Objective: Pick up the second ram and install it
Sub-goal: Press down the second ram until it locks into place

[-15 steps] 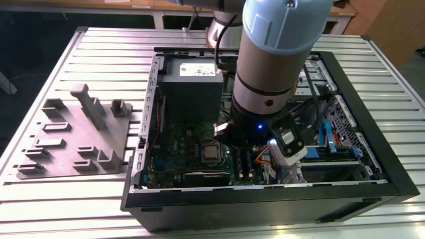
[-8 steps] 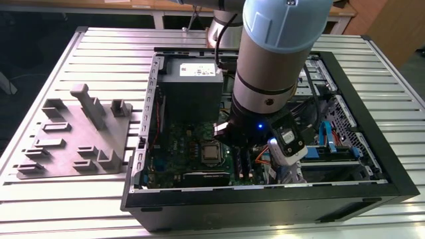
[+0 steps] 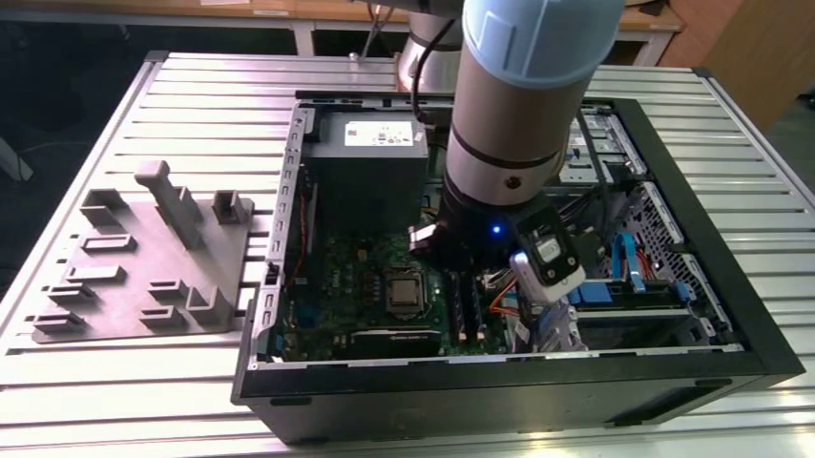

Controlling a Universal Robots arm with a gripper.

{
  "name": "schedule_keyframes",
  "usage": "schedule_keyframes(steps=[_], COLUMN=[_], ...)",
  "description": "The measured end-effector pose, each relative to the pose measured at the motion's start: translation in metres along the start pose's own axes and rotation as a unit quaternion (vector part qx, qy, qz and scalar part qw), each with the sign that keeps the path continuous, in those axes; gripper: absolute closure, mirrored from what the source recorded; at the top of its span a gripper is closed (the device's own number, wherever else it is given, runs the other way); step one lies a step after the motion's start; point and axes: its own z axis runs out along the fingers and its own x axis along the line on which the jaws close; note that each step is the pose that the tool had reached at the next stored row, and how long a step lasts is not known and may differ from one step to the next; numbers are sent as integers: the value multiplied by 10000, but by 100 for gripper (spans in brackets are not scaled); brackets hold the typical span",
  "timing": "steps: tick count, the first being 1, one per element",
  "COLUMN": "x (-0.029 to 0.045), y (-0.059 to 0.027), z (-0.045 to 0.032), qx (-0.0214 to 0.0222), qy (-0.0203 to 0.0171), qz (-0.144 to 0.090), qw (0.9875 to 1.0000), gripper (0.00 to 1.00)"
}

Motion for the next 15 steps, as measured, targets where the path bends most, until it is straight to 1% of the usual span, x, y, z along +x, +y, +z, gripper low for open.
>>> schedule_keyframes(steps=[4,6,10,15], x=[1,1,0,0], y=[119,125,127,127], z=[8,5,-31,-32], qx=[-1,0,3,9], qy=[0,0,0,0], qz=[0,-1,-1,-1], qw=[10000,10000,10000,10000], gripper=[90,90,90,90])
